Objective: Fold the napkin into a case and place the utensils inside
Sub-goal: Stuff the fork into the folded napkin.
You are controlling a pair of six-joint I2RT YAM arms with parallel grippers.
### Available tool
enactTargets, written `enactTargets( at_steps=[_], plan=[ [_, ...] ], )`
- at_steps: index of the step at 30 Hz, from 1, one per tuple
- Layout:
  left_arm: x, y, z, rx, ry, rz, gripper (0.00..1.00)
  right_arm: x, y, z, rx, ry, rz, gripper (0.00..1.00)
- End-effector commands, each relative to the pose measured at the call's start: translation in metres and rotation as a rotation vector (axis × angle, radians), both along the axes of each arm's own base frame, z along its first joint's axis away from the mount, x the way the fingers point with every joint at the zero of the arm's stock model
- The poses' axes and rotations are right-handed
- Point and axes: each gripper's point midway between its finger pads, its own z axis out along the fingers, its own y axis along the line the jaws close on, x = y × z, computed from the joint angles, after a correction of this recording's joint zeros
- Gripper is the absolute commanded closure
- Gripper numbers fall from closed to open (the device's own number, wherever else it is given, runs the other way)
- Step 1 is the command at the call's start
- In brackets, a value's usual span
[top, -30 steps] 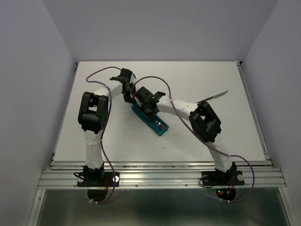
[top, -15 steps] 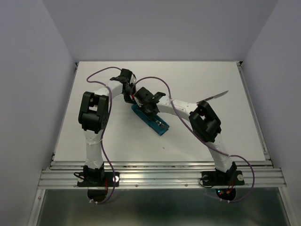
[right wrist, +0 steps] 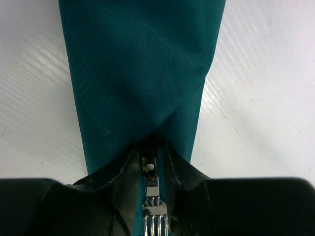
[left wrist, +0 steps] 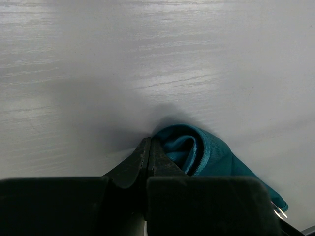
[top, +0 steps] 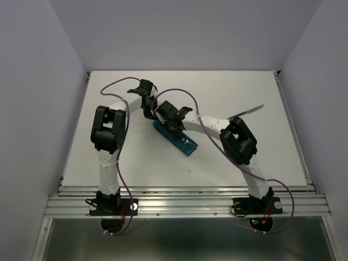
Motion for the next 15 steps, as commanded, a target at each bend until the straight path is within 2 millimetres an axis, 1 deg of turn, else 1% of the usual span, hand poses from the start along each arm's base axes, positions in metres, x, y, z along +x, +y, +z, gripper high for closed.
enactTargets(
  at_steps=[1,4,5,8,9,14,15],
  plan=[
    [-0.003,-0.003,0.002,-0.004,0.011,-0.028,0.96,0.006,0.009,0.050,0.106,-0.101,-0.005,0.68],
    [-0.003,-0.003,0.001,-0.004,0.015,-0.027,0.96,-0.001,0.012,0.052,0.140,-0.083,-0.001,0.65],
    [-0.003,-0.003,0.002,-0.004,0.013,-0.028,0.96,0.002,0.009,0.056,0.153,-0.085,-0.007,0.65],
    [-0.003,-0.003,0.002,-0.003,0.013,-0.026,0.96,-0.001,0.010,0.057,0.173,-0.084,-0.009,0.64],
    [-0.003,-0.003,0.002,-0.003,0.011,-0.028,0.96,0.001,0.007,0.057,0.177,-0.080,-0.017,0.64],
    [-0.003,-0.003,0.003,-0.003,0.009,-0.028,0.96,-0.005,0.005,0.052,0.175,-0.060,-0.011,0.64],
    [-0.004,-0.002,0.003,-0.003,0.011,-0.028,0.96,-0.007,0.005,0.051,0.179,-0.049,-0.005,0.62]
  ],
)
